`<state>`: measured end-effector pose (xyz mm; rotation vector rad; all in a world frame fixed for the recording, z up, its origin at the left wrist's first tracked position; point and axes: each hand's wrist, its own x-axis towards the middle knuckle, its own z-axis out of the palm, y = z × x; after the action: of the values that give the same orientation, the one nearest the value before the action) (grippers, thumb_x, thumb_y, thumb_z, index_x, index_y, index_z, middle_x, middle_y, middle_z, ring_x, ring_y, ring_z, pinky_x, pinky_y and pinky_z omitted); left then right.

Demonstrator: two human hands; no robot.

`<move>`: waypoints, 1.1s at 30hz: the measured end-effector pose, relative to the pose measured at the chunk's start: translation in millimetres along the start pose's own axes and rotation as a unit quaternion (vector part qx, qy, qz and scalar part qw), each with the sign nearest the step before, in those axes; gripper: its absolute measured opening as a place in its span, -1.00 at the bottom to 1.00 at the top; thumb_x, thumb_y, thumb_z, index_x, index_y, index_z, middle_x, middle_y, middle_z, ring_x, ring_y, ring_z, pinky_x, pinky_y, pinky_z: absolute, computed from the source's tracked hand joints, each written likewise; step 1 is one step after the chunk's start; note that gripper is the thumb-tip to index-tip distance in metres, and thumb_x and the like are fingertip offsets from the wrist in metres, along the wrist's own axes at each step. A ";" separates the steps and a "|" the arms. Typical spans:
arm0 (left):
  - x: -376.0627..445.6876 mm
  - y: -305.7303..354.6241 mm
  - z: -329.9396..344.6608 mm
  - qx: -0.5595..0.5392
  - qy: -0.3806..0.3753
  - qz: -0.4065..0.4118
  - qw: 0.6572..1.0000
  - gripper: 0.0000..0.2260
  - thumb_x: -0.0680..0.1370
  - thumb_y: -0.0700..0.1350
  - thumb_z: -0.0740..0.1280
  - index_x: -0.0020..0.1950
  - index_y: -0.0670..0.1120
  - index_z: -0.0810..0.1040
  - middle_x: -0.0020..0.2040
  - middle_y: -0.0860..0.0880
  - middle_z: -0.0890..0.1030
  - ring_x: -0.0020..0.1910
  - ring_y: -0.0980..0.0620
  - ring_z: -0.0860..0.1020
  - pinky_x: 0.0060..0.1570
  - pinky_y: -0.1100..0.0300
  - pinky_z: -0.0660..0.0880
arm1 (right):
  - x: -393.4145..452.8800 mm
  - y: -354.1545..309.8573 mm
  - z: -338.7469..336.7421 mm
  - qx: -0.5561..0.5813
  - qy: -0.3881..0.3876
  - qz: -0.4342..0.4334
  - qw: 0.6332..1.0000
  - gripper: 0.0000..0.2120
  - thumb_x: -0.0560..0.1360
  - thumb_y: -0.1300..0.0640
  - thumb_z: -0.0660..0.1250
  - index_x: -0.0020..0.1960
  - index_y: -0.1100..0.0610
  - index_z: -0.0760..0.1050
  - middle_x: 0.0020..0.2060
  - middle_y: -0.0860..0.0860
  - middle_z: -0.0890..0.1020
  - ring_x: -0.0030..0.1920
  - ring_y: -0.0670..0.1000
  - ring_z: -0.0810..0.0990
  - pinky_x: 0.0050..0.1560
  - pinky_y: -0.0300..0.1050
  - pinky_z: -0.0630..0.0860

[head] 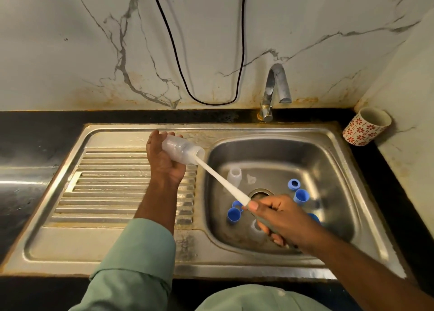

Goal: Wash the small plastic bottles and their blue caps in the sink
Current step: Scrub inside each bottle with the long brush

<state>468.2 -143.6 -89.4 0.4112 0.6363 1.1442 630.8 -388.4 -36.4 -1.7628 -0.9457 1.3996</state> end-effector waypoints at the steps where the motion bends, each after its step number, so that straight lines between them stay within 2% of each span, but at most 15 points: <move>1: -1.0 1.8 1.8 0.002 -0.007 -0.004 1.000 -0.59 0.41 -0.08 0.47 0.18 -0.05 0.40 -0.13 -0.05 0.51 -0.17 -0.02 0.56 -0.07 0.00 0.59 | -2.2 -2.3 -3.4 0.000 -0.025 0.009 1.000 -0.69 0.58 -0.06 0.25 0.01 0.16 0.62 -0.46 0.05 0.48 -0.58 -0.03 0.32 -0.52 -0.18 0.24; 5: -0.8 7.2 -0.1 0.057 -0.004 -0.019 0.998 -0.50 0.32 -0.14 0.51 0.20 -0.03 0.40 -0.14 -0.06 0.51 -0.17 -0.03 0.52 -0.09 0.00 0.57 | 3.2 -23.4 -48.7 -0.162 -0.055 0.030 0.985 -0.78 0.56 -0.01 0.32 -0.08 0.13 0.62 -0.49 -0.02 0.47 -0.57 -0.09 0.34 -0.55 -0.23 0.30; 7: -5.2 0.8 -1.6 0.085 0.025 -0.006 0.996 -0.53 0.38 -0.21 0.45 0.24 -0.04 0.41 -0.12 -0.07 0.52 -0.17 -0.05 0.52 -0.11 -0.02 0.58 | 11.4 -32.7 -69.3 -0.342 0.015 -0.021 0.939 -0.77 0.56 -0.06 0.31 -0.21 0.01 0.57 -0.48 -0.07 0.49 -0.49 -0.09 0.45 -0.42 -0.20 0.42; 9: -8.6 -7.7 1.5 0.075 0.049 -0.002 0.996 -0.47 0.32 -0.17 0.48 0.24 -0.05 0.39 -0.10 -0.06 0.53 -0.14 -0.06 0.53 -0.15 -0.03 0.59 | 16.6 -32.4 -67.5 -0.469 0.095 -0.078 0.875 -0.79 0.59 -0.12 0.23 -0.11 -0.06 0.55 -0.38 -0.09 0.57 -0.35 -0.11 0.55 -0.26 -0.14 0.54; 10: -8.0 -9.6 5.1 0.062 0.060 -0.001 0.996 -0.42 0.27 -0.14 0.51 0.23 -0.04 0.39 -0.10 -0.06 0.52 -0.13 -0.06 0.53 -0.15 -0.04 0.59 | 16.9 -28.9 -56.9 -0.463 0.114 -0.110 0.872 -0.77 0.60 -0.12 0.21 -0.02 -0.03 0.57 -0.35 -0.09 0.59 -0.34 -0.12 0.55 -0.25 -0.12 0.55; 12: -5.9 -5.7 13.7 0.044 0.059 0.000 0.997 -0.36 0.20 -0.11 0.54 0.21 -0.04 0.37 -0.11 -0.06 0.50 -0.13 -0.07 0.52 -0.16 -0.05 0.58 | 12.0 -19.3 -32.9 -0.272 0.067 -0.107 0.954 -0.72 0.59 -0.08 0.25 -0.05 0.10 0.61 -0.42 -0.04 0.54 -0.48 -0.12 0.44 -0.43 -0.14 0.45; 13: -3.0 -2.5 14.8 0.040 0.050 0.001 0.998 -0.35 0.19 -0.10 0.55 0.21 -0.05 0.37 -0.11 -0.06 0.50 -0.13 -0.07 0.52 -0.14 -0.05 0.58 | 6.5 -17.9 -24.8 -0.130 0.008 -0.044 0.991 -0.70 0.57 -0.06 0.28 -0.03 0.15 0.62 -0.45 0.01 0.49 -0.54 -0.10 0.36 -0.53 -0.19 0.35; 15: 1.5 2.3 14.9 0.037 0.022 0.009 0.999 -0.43 0.28 -0.14 0.53 0.23 -0.05 0.40 -0.09 -0.08 0.52 -0.14 -0.07 0.53 -0.11 -0.04 0.58 | 0.4 -14.8 -29.7 0.020 -0.087 0.068 0.994 -0.67 0.53 -0.09 0.31 0.03 0.16 0.63 -0.46 0.05 0.45 -0.58 -0.07 0.27 -0.59 -0.27 0.22; 17: 0.3 2.3 14.6 0.053 0.025 0.017 0.998 -0.56 0.43 -0.23 0.43 0.26 -0.03 0.41 -0.06 -0.10 0.53 -0.14 -0.07 0.54 -0.16 0.01 0.59 | 6.0 -16.8 -53.0 -0.066 -0.078 0.074 0.992 -0.63 0.48 -0.13 0.33 0.04 0.15 0.63 -0.47 0.00 0.48 -0.58 -0.07 0.30 -0.56 -0.24 0.25; 20: 0.2 -5.0 10.4 0.071 0.045 0.015 0.996 -0.55 0.42 -0.22 0.45 0.25 -0.06 0.38 -0.07 -0.08 0.50 -0.16 -0.06 0.52 -0.25 0.04 0.59 | 17.8 -30.1 -66.3 -0.323 0.069 -0.068 0.941 -0.84 0.53 -0.09 0.33 -0.10 -0.05 0.62 -0.51 -0.07 0.54 -0.56 -0.17 0.43 -0.50 -0.27 0.40; 22: -0.1 -0.9 11.5 0.045 0.033 -0.029 0.998 -0.33 0.23 -0.10 0.61 0.25 -0.02 0.37 -0.07 -0.07 0.49 -0.13 -0.07 0.51 -0.18 -0.02 0.58 | 14.6 -33.8 -60.8 -0.260 0.039 -0.105 0.959 -0.81 0.54 -0.04 0.35 -0.25 -0.15 0.58 -0.52 -0.04 0.55 -0.55 -0.14 0.44 -0.50 -0.25 0.41; 24: 3.9 4.8 10.5 0.052 0.022 -0.040 0.998 -0.31 0.22 -0.09 0.63 0.27 -0.01 0.41 -0.03 -0.08 0.50 -0.14 -0.07 0.54 -0.12 -0.05 0.58 | 3.7 -36.7 -59.0 -0.172 -0.063 -0.026 0.983 -0.74 0.54 -0.02 0.35 -0.32 -0.06 0.60 -0.49 0.01 0.54 -0.54 -0.04 0.43 -0.51 -0.17 0.39; 26: 2.8 4.6 7.0 0.075 0.022 -0.021 0.997 -0.49 0.33 -0.18 0.54 0.23 -0.02 0.46 -0.05 -0.10 0.51 -0.17 -0.08 0.54 -0.14 -0.03 0.58 | 6.2 -33.6 -72.1 -0.234 -0.029 -0.011 0.972 -0.81 0.52 -0.08 0.35 -0.21 -0.04 0.63 -0.40 0.02 0.59 -0.48 -0.04 0.49 -0.45 -0.21 0.40; 30: -0.8 0.8 1.6 0.057 0.121 -0.065 0.989 -0.32 0.06 -0.12 0.59 0.15 -0.05 0.47 0.03 -0.11 0.46 -0.05 -0.12 0.53 -0.18 -0.04 0.59 | 11.4 -31.5 -65.4 -0.549 0.097 -0.122 0.821 -0.57 0.60 -0.20 0.13 0.43 -0.13 0.36 0.17 -0.09 0.61 0.09 -0.11 0.57 0.06 -0.21 0.51; 33: 3.7 7.9 -7.2 0.055 0.167 -0.057 0.983 -0.39 0.09 -0.16 0.54 0.12 -0.05 0.49 0.01 -0.09 0.47 -0.05 -0.14 0.54 -0.16 -0.07 0.60 | 5.8 -28.7 -60.3 -0.567 0.080 -0.129 0.810 -0.50 0.59 -0.23 0.10 0.49 -0.14 0.26 0.28 -0.14 0.54 0.21 -0.12 0.50 0.20 -0.15 0.46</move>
<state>458.9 -137.4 -91.0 0.2726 1.0080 1.0808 687.2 -373.5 -3.6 -2.3360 -2.0835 0.4139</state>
